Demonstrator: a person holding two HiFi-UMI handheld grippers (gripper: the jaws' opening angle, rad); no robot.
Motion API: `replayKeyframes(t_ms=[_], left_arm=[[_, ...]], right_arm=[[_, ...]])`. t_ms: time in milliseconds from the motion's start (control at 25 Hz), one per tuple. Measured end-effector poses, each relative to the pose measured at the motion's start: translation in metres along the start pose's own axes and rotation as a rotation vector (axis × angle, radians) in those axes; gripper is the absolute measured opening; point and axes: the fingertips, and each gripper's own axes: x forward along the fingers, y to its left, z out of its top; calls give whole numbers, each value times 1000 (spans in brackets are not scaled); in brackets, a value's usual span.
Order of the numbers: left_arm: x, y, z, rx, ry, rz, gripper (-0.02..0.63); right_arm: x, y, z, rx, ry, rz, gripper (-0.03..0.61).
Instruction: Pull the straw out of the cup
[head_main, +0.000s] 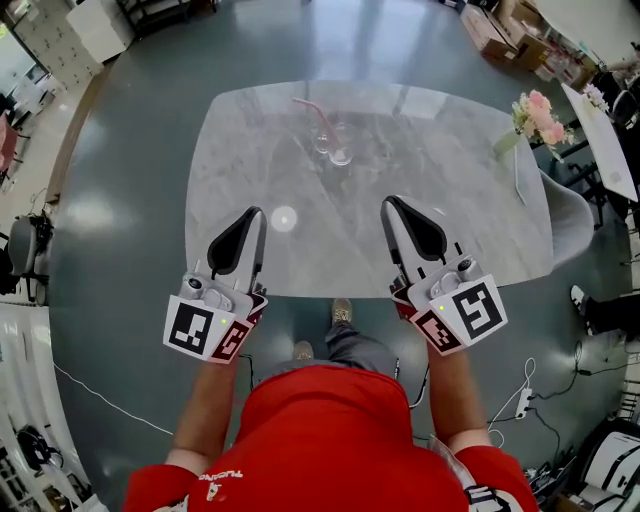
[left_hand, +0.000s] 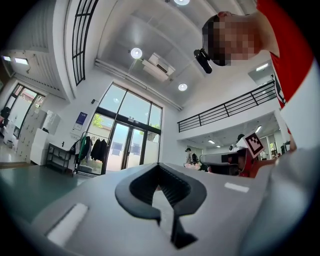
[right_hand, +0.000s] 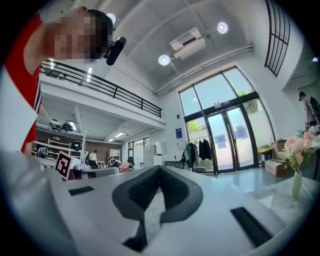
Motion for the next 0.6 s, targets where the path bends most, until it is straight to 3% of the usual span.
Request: replayKeyframes(t_ms=[360,600], left_arm=[[69,11,-12,38,18,72,5],[97,21,-26,46,49,107,5]], right_arm=[[40,-69,-10,-4,29,70,1],[71,-92,-19,-42,61,125,2]])
